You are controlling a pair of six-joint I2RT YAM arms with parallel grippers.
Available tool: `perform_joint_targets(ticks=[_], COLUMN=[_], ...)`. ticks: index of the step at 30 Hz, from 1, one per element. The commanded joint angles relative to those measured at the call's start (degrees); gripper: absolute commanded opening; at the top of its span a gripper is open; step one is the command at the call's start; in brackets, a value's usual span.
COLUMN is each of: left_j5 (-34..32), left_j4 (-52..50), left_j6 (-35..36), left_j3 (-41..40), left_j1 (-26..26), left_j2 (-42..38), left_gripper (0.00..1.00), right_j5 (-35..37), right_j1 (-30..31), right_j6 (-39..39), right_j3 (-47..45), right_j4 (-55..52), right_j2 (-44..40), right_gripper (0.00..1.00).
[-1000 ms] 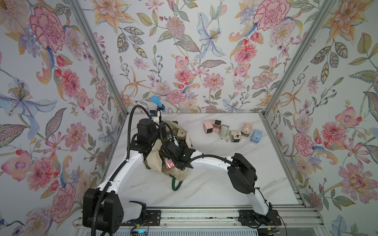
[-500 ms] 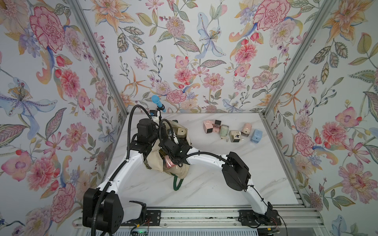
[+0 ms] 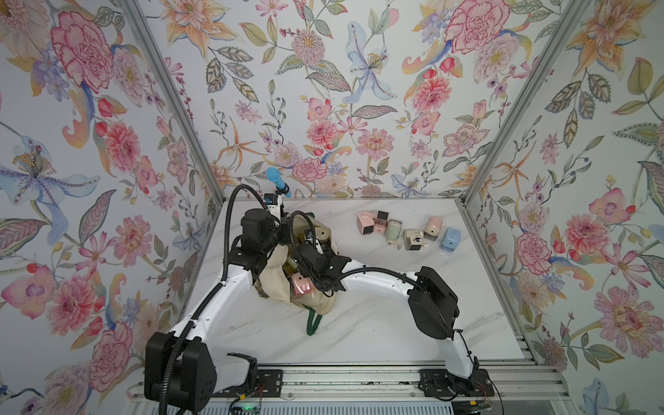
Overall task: Take out the pencil sharpeners from the tote bags
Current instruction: Pick up the pencil sharpener from the canvas bag.
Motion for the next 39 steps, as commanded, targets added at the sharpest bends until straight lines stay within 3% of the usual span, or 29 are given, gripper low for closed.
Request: perform_joint_targets(ticks=[1,5,11,30,35,39], left_j5=[0.2,0.2,0.2,0.4,0.4,0.4], left_j4=[6.9,6.8,6.8,6.7,6.7,6.6], left_j6=[0.2,0.2,0.3,0.3,0.3,0.3], left_j3=[3.4,3.3,3.3,3.5,3.4,3.4], left_j1=[-0.2,-0.2,-0.2,-0.3,-0.3,-0.2], left_j2=[-3.1,-3.1,-3.2,-2.9,-2.8,-2.5], left_gripper=[0.0,0.0,0.0,0.0,0.0,0.0], right_j5=[0.4,0.5,-1.1,3.7,4.4,-2.0], right_j1=[-1.8,-2.3,-4.4,-5.8,-6.1,-6.6], right_j6=[0.4,-1.3,-6.6,-19.6,-17.9,-17.2], right_j3=[-3.5,-4.6,-1.5,23.3,24.1,23.5], right_j4=[-7.6,-6.8,-5.2,-16.5,-17.9,-17.8], right_j2=[-1.6,-2.9,0.0,17.1,16.6,13.7], right_gripper=[0.7,0.71,0.83,0.88,0.76,0.67])
